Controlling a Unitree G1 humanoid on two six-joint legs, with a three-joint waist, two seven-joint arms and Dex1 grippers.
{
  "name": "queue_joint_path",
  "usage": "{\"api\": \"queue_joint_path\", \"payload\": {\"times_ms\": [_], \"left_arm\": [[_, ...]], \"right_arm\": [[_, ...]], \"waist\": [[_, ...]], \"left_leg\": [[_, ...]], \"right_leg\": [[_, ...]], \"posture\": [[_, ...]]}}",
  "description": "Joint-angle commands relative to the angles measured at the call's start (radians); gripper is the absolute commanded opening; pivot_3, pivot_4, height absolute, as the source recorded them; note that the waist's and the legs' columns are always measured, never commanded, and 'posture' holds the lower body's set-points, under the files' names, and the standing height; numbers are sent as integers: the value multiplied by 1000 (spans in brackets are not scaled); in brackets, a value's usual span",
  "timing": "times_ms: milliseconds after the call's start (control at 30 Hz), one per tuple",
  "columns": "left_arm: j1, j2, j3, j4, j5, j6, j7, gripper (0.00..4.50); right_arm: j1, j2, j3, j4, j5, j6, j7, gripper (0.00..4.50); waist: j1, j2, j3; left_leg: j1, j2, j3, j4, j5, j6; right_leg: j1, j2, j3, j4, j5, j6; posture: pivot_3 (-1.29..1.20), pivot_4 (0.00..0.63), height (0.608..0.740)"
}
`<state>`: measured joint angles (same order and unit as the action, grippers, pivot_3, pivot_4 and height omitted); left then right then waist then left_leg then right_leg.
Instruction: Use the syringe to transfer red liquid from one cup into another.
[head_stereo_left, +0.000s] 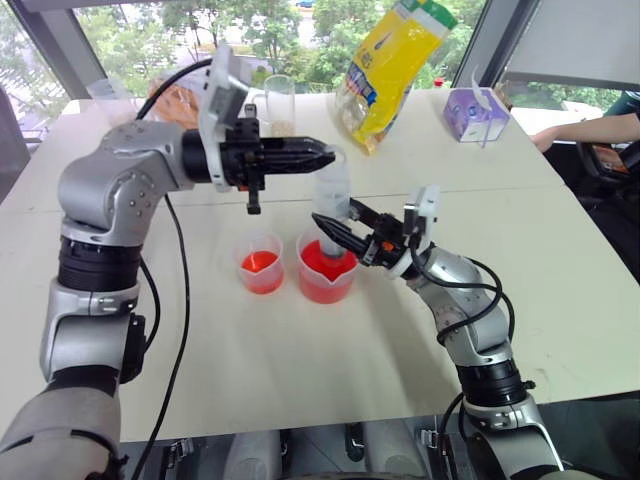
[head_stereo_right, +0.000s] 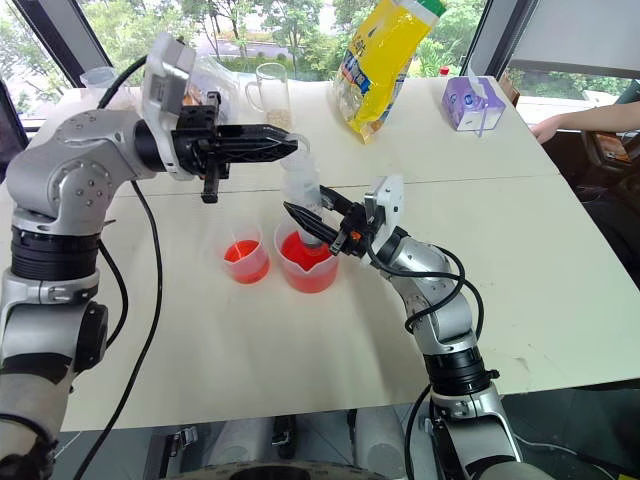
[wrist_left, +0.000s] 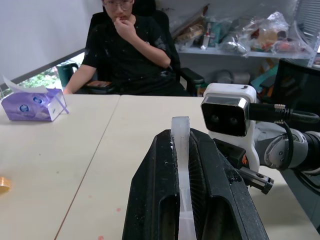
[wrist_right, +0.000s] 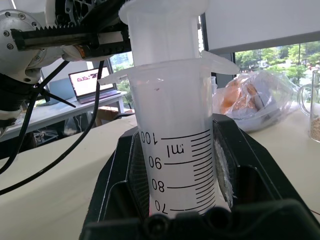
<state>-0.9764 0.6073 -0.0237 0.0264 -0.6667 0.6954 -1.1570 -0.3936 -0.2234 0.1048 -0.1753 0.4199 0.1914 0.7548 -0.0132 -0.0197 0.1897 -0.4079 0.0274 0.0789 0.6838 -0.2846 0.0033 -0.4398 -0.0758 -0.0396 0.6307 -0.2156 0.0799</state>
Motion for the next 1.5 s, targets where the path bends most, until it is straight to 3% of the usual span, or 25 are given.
{"api": "queue_joint_path", "payload": {"times_ms": [33, 267, 400, 567, 600, 700, 833, 1033, 1267, 1500], "left_arm": [[-83, 15, 96, 5, 5, -66, 42, 16], [-53, 21, 82, -18, -4, -44, 29, 16], [-16, 29, 78, -39, -21, -7, 25, 1715], [20, 50, 79, -58, -5, -12, 20, 4322], [25, 59, 86, -59, -6, -12, 20, 4424], [37, 82, 105, -60, -10, -10, 24, 4424], [100, 195, 196, -87, -49, 26, 3, 4424], [120, 296, 310, -86, -106, 66, 25, 4424], [172, 366, 413, -168, -175, 122, 86, 4424], [240, 393, 473, -272, -260, 185, 160, 4424]], "right_arm": [[30, -15, 60, -13, -2, 18, 51, 1374], [10, -12, 54, -44, -1, 23, 40, 1374], [-35, -10, 30, -87, 19, 47, 16, 1374], [-80, -13, -3, -135, 48, 88, -11, 1374], [-88, -15, -10, -145, 55, 97, -17, 1374], [-104, -21, -23, -164, 71, 118, -27, 1374], [-161, -35, -52, -179, 107, 150, -34, 1374], [-320, 37, -72, -104, 210, 207, -48, 1374], [-418, 177, -4, 143, 160, 96, 39, 1374], [-362, 240, 75, 302, 72, -14, 131, 1374]], "waist": [[0, 0, 0], [0, 0, 0], [-3, 0, 0], [0, 0, 0], [0, 0, 0], [2, 0, 0], [-9, 0, 0], [-1, 0, 0], [-4, 0, 0], [-3, 0, 0]], "left_leg": [[0, 0, 0, 0, 0, 0], [0, 0, 0, 0, 0, 0], [0, 0, 0, 0, 0, 0], [0, 1, 0, 0, 0, 0], [0, 1, 0, 0, 0, 0], [0, 1, 0, 0, 0, 0], [0, 1, 1, 0, 0, 0], [0, 4, 0, 0, 1, -1], [0, 4, 0, 0, 0, -1], [0, 4, 0, 0, 1, -1]], "right_leg": [[0, 0, 0, 0, 0, 0], [0, 0, 0, 0, 0, 0], [0, 0, 0, 0, 0, 0], [0, 0, 0, 0, 0, 0], [0, 0, 0, 0, 0, 0], [0, 0, 0, 0, 0, 0], [-1, 0, 0, 1, 0, 0], [-2, 2, 0, 1, 0, 0], [-1, 1, 0, 0, 0, 0], [-1, 1, 0, 1, 0, 0]], "posture": [[0, 150, 740], [0, 150, 740], [0, 150, 740], [0, 150, 740], [0, 150, 740], [0, 150, 740], [0, 150, 740], [0, 150, 740], [0, 150, 740], [0, 150, 740]]}}
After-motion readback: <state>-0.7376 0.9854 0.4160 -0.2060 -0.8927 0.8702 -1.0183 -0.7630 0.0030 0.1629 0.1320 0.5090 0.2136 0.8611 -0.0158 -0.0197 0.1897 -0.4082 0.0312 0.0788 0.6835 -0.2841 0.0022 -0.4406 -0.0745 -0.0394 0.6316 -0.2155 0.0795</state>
